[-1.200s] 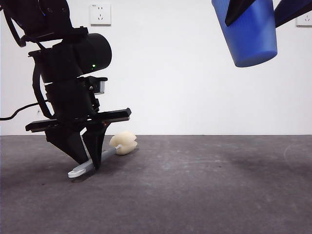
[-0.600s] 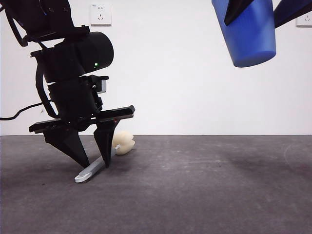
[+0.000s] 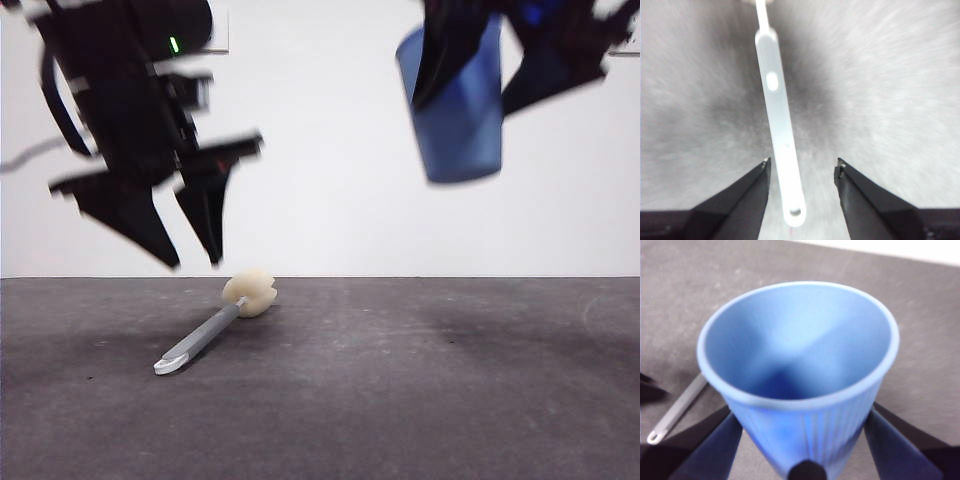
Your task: Pick up the cup brush,pick up the cup,insert the brush into the cup,clean the cup,put the cup brush back,put the cup back to the fixed position on the table
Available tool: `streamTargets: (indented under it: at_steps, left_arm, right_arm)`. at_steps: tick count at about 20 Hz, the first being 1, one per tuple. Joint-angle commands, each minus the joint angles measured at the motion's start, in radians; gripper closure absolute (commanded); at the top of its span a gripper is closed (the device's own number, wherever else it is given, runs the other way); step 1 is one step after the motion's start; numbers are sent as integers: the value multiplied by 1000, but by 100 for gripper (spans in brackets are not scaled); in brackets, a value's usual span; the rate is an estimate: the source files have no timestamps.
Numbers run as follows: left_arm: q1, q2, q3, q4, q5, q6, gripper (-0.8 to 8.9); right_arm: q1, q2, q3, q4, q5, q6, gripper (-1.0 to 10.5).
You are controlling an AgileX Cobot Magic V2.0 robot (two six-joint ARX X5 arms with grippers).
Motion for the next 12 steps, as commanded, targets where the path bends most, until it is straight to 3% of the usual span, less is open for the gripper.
streamTargets:
  at_steps: [1, 6, 10, 12]
  left_arm:
    - [2, -108, -6, -29, 16, 49, 593]
    - [-1, -365, -6, -68, 107, 58, 593]
    - [-1, -517, -6, -154, 114, 63, 593]
    - [-1, -561, -6, -175, 115, 65, 593]
  right_arm:
    - [-37, 39, -67, 135, -43, -2, 963]
    - [-105, 159, -184, 401, -127, -39, 964]
    - [-151, 287, -236, 630, -150, -53, 963]
    - [-173, 348, -236, 719, -202, -71, 963]
